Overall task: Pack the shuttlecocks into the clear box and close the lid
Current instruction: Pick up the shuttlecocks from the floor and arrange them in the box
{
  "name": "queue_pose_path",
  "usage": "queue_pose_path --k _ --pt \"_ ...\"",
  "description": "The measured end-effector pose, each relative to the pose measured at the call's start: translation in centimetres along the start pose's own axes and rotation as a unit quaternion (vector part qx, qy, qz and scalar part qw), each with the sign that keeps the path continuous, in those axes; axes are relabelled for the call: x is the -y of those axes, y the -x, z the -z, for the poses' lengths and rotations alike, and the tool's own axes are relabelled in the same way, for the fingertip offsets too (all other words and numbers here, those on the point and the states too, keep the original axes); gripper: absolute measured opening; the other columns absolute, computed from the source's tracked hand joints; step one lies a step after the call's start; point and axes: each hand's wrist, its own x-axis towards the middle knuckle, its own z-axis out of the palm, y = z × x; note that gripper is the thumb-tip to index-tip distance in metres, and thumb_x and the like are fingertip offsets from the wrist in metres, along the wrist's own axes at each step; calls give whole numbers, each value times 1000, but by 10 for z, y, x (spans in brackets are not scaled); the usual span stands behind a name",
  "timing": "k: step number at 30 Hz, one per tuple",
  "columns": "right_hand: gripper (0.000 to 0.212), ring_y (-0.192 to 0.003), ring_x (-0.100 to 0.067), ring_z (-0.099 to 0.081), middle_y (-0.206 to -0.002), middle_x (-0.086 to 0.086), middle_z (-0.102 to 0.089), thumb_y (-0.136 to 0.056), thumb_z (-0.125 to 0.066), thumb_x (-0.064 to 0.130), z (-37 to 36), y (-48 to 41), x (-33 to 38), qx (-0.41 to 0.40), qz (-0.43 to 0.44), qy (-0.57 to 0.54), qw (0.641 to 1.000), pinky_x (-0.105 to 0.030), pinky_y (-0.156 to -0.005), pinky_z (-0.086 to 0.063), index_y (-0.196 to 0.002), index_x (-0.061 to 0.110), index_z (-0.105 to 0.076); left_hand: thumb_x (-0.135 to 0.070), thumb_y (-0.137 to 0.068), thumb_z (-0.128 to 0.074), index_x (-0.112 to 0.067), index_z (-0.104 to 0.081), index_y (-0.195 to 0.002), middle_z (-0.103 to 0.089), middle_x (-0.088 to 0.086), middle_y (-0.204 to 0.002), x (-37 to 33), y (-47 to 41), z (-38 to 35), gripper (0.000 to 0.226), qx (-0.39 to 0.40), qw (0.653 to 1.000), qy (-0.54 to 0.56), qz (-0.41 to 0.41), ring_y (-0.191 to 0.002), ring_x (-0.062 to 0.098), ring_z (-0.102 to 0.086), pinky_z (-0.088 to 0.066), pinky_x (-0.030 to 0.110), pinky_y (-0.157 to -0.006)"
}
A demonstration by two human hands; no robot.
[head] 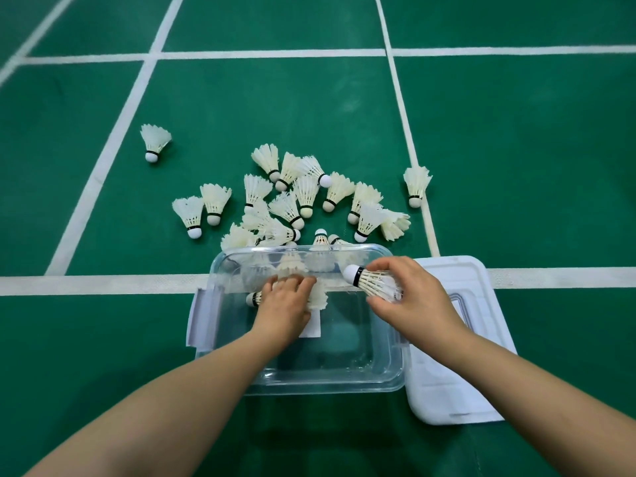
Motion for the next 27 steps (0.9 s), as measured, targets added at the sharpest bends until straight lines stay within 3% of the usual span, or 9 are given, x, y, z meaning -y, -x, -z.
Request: queue_pose_path --k 4,10,17,21,27 --pt "36 -93 0 -44 -102 14 -50 -75 -67 12 -2 -2 2 3 -2 -2 1000 9 -77 -23 -109 22 -59 -18 -83 -50 -23 -29 -137 -39 5 -135 3 1 -1 58 1 1000 -16 13 -123 25 -39 -20 39 -108" --pt "35 -92 0 -43 -102 15 -49 -76 -66 12 -2 -3 4 14 -2 -1 1000 8 -75 -24 -108 23 -59 -15 -83 -51 -23 -19 -143 -28 5 -146 8 -1 -5 69 12 999 -41 17 -134 26 -26 -23 40 -106" --pt "36 -93 0 -43 -102 14 -49 -76 -66 14 -2 -2 3 21 -2 5 1000 8 -76 -24 -110 23 -58 -40 -81 -63 -27 -15 -145 -25 4 -148 9 7 -3 81 26 999 35 30 -135 25 -22 -22 40 -107" --pt "36 -93 0 -43 -101 14 -49 -76 -66 12 -3 -3 5 18 2 -6 1000 8 -75 -24 -110 22 -58 -50 -74 -68 -29 -26 -142 -32 3 -142 7 7 3 83 -9 996 83 26 -131 23 -27 -22 38 -108" --pt "36 -94 0 -43 -101 14 -49 -75 -66 11 -7 -5 7 17 18 -4 1000 7 -77 -24 -109 21 -59 -58 -72 -66 -24 -42 -131 -47 2 -128 10 4 19 73 -39 980 193 1 -119 22 -43 -35 36 -99"
